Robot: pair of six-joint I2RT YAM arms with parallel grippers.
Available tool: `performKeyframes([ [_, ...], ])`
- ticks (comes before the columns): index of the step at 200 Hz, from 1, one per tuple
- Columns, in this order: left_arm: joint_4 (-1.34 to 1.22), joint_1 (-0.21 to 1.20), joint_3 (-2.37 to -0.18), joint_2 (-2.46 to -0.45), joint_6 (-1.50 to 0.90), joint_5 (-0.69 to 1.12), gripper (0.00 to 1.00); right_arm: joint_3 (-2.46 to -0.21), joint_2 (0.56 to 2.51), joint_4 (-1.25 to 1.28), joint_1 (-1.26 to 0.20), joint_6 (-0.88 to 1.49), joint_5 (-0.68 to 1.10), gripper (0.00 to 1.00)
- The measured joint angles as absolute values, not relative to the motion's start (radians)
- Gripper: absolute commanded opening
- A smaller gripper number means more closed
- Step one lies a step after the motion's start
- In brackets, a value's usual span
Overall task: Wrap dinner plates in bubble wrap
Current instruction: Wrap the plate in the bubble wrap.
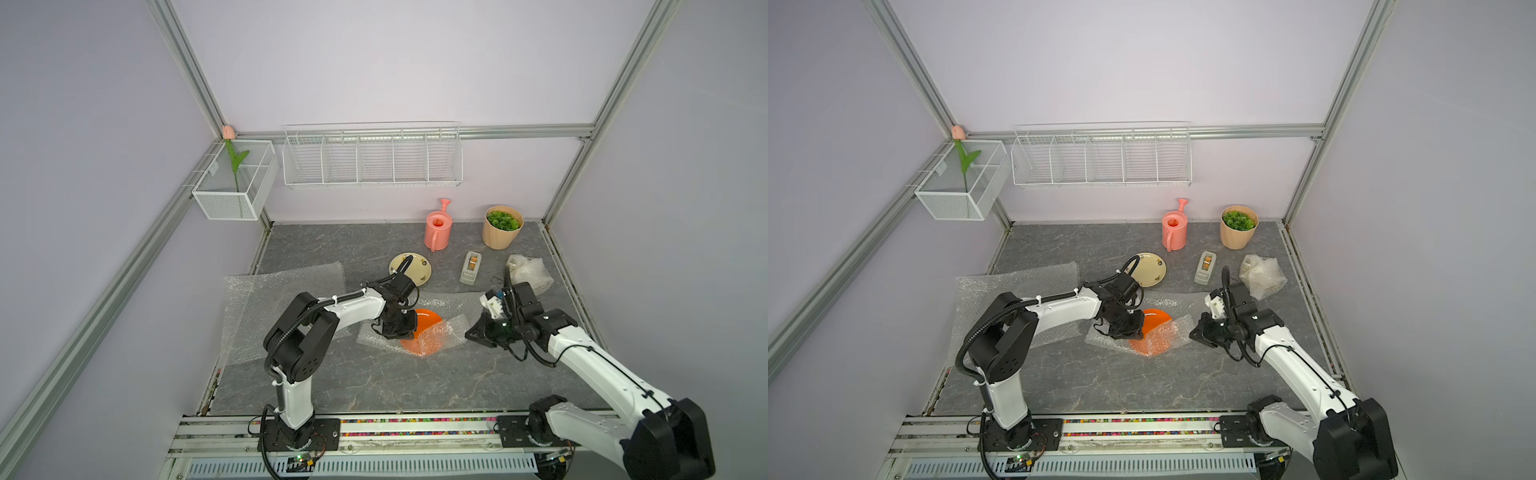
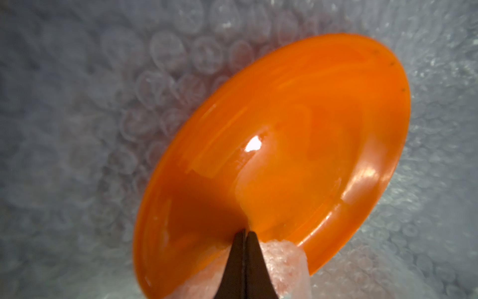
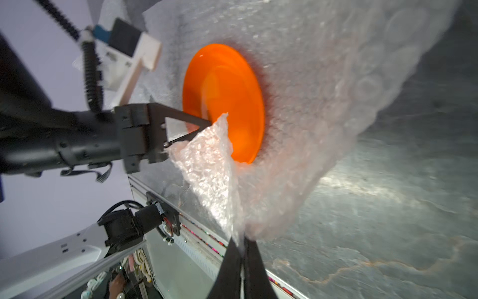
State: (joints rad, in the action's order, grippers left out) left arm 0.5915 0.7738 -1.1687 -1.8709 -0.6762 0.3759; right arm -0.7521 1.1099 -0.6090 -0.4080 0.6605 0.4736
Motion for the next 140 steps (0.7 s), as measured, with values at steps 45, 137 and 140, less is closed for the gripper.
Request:
performKeyframes([
  [45, 0.583, 0.779, -1.166, -1.871, -0.684, 0.376, 0.0, -0.846, 1.302, -0.488, -0.625, 0.746, 0.429, 0.07],
  [137, 0.453, 0.779, -1.067, -1.818, -0.772, 0.381, 0.0, -0.931, 1.759, -0.221, -0.749, 0.83, 0.427, 0.07],
  [140, 0.454, 0.779, -1.066, -1.816, -0.773, 0.376, 0.0, -0.931, 1.769, -0.216, -0.749, 0.831, 0.433, 0.07],
])
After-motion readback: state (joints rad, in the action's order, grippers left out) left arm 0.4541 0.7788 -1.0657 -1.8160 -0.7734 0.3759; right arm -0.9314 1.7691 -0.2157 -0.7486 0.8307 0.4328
